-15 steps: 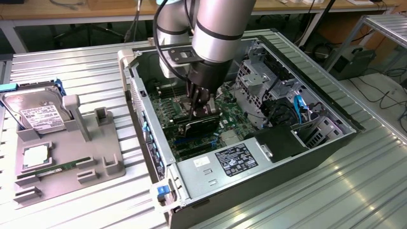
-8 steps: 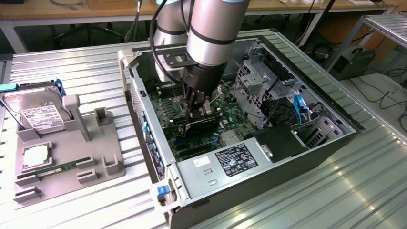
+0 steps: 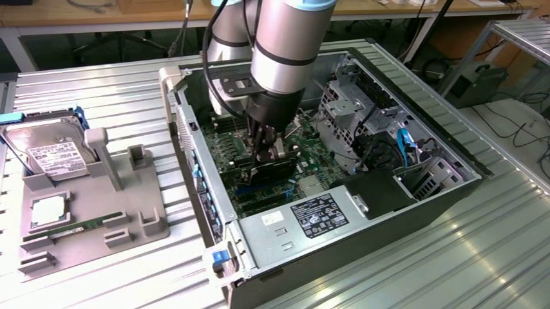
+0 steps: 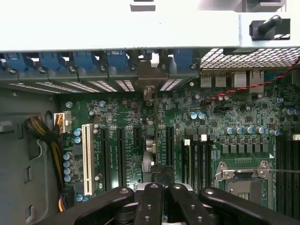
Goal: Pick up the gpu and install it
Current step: 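Press down on the gpu until it lock into place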
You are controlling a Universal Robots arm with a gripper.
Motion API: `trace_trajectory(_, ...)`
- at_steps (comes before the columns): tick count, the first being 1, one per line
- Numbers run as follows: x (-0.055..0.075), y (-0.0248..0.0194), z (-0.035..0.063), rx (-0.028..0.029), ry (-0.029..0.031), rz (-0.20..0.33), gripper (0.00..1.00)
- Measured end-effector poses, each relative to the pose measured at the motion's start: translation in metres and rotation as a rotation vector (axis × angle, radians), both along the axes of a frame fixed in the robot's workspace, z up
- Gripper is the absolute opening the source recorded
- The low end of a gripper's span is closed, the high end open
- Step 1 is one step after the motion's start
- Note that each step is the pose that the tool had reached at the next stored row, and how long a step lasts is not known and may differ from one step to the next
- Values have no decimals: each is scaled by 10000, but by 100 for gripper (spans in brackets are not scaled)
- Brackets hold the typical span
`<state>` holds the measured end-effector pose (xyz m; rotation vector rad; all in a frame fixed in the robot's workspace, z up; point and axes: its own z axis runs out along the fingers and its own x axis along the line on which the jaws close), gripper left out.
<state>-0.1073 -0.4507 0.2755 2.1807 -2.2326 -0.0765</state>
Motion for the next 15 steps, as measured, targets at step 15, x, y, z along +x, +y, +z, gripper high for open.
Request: trace_trajectory(15,-38,31,-13,-61,-2,83,11)
